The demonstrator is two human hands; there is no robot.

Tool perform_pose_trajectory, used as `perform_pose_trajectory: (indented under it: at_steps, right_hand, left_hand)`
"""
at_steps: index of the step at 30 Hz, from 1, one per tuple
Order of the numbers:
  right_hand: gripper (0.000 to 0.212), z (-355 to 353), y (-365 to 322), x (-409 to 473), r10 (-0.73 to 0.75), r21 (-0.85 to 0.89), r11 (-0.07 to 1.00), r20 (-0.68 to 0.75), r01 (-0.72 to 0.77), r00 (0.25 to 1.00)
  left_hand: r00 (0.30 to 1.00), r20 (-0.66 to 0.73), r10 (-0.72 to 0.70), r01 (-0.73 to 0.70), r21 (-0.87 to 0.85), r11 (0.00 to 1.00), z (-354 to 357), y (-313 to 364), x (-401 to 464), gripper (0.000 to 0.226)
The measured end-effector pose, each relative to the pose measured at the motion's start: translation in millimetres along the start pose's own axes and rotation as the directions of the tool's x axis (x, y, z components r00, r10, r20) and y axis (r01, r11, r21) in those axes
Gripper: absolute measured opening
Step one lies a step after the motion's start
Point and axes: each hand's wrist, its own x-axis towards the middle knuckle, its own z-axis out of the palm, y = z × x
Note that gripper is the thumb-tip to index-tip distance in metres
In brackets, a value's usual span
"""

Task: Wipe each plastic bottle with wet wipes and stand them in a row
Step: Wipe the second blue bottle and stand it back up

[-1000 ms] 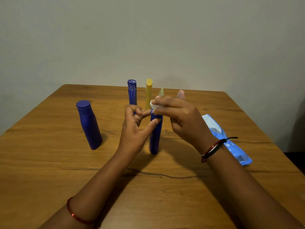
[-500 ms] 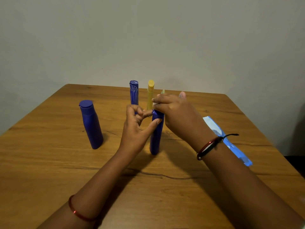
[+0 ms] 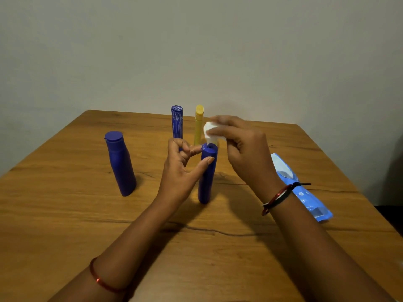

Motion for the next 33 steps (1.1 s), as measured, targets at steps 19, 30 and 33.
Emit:
perform_pose_trajectory:
  at_steps: [19, 30, 33]
  right_hand:
    - [0.036, 12, 6, -3, 0.058, 0.04, 0.997, 0.006, -0.058, 0.998]
    - [0.033, -7, 23, -18, -0.043, 0.149, 0.987, -0.133, 0.063, 0.99]
    - [0.036, -4, 26, -9, 0.098, 0.213, 0.975, -0.153, -0.064, 0.983]
  left_hand:
    - [1.0, 0.004, -0.01, 0.01, 0.006, 1.0, 0, -1, 0, 0.041]
    - [1.0, -0.012, -0.003, 0.004, 0.012, 1.0, 1, 0, -1, 0.043]
    - [1.0, -0.012, -0.012, 0.012, 0.022, 1.0, 0, -1, -2, 0.039]
